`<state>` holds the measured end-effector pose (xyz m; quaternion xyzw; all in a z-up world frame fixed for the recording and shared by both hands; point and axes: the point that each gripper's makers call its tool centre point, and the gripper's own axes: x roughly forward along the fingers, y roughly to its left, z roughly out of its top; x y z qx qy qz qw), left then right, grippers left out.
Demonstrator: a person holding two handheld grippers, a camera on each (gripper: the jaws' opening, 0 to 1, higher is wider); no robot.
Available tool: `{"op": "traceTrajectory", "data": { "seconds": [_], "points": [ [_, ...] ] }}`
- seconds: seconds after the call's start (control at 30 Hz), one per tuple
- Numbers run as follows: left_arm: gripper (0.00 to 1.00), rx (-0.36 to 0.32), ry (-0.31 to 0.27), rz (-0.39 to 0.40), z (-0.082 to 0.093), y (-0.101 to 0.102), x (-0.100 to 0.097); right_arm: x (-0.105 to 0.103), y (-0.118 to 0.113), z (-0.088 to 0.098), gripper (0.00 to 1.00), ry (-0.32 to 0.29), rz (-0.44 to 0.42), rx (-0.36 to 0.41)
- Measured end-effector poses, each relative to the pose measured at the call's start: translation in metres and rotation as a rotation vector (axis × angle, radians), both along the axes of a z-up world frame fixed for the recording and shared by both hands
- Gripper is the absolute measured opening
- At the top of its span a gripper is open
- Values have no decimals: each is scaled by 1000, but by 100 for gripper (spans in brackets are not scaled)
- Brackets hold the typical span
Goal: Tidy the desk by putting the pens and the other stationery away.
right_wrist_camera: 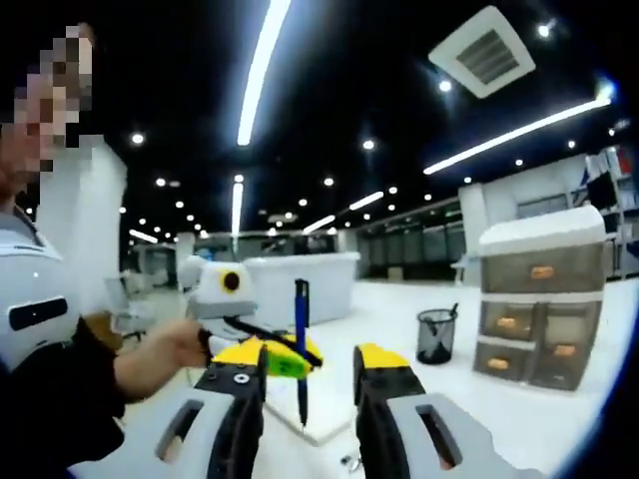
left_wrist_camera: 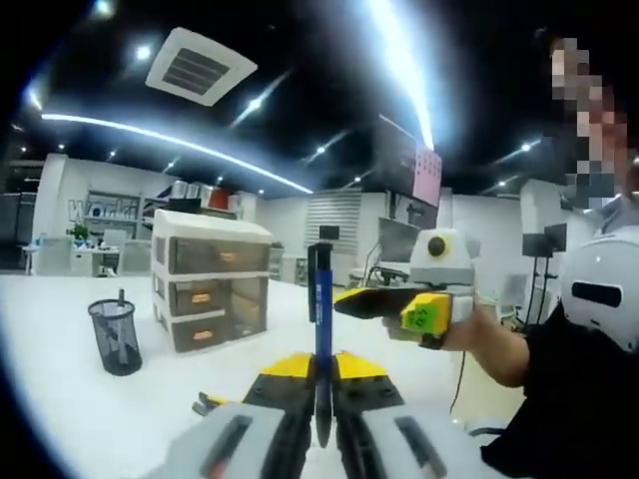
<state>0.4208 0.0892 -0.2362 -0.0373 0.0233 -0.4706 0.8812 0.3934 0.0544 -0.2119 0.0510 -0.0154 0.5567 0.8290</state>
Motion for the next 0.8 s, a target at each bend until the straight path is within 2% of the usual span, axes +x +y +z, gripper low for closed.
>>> {"op": "traceTrajectory", "data": {
  "seconds": [0.13, 0.3, 0.37, 0.57, 0.6, 0.8],
  "points": [
    [7, -7, -34, 74, 10, 20, 21, 0, -12, -2, 41, -9, -43, -2],
    [7, -67, -31, 163, 26, 52, 52, -2, -31, -12, 45, -13, -96, -21],
    [7, -82, -29, 179, 30, 59, 59, -2, -37, -15, 46, -9, -112, -22],
    [7, -59, -57, 226, 48, 70, 89, -7, -57, -26, 48, 6, -166, -24],
    [7, -51, -77, 236, 52, 72, 95, -8, -60, -28, 49, 8, -174, -26],
    [7, -24, -110, 267, 64, 73, 121, -13, -80, -42, 50, 38, -225, -35]
  ]
}}
